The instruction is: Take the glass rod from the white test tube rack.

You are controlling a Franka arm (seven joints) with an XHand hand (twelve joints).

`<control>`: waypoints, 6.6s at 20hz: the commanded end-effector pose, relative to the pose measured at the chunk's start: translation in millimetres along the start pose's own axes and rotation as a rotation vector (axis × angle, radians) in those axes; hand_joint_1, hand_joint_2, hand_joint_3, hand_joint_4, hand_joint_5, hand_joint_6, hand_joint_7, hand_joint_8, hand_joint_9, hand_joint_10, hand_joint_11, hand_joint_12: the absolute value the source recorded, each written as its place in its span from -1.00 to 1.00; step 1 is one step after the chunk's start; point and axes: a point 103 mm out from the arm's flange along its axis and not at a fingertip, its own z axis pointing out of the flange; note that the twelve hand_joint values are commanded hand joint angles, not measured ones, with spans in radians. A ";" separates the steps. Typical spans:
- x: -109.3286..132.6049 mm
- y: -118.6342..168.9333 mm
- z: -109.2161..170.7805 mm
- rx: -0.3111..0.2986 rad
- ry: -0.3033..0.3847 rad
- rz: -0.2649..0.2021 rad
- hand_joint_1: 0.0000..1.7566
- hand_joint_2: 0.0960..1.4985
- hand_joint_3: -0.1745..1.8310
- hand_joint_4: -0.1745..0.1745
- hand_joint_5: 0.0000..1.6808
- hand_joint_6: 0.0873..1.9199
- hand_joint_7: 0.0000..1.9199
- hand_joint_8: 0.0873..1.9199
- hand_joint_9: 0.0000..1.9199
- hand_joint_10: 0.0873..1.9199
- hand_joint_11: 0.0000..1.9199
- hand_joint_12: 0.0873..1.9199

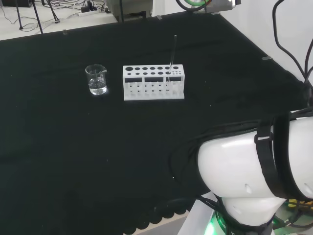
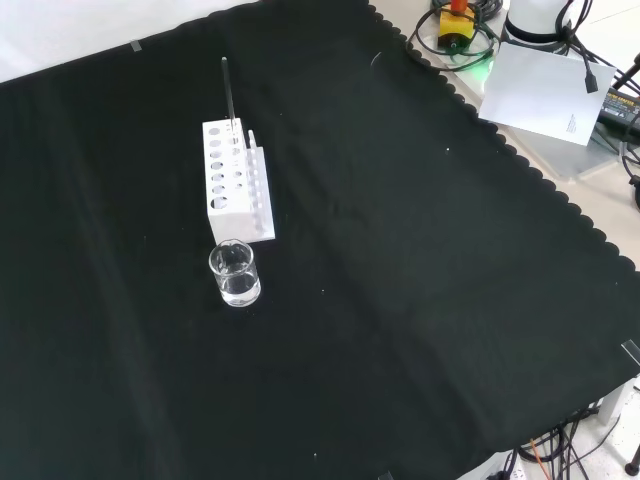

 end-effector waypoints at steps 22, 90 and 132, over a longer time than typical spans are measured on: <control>-13.6 23.7 14.7 -0.005 0.000 -0.007 -0.22 0.02 -0.19 -0.86 -0.89 -1.00 -1.00 -0.30 -0.91 -0.15 -1.00 0.36; -69.0 182.3 187.4 0.255 0.045 -0.028 -0.33 0.17 -0.25 -1.00 -0.49 -0.93 -0.70 -0.14 -0.35 -0.21 -0.78 0.44; -93.7 210.9 236.5 0.294 0.023 -0.024 -0.03 0.18 -0.22 -1.00 -0.52 -0.20 -0.15 -0.07 0.25 0.05 -0.01 0.20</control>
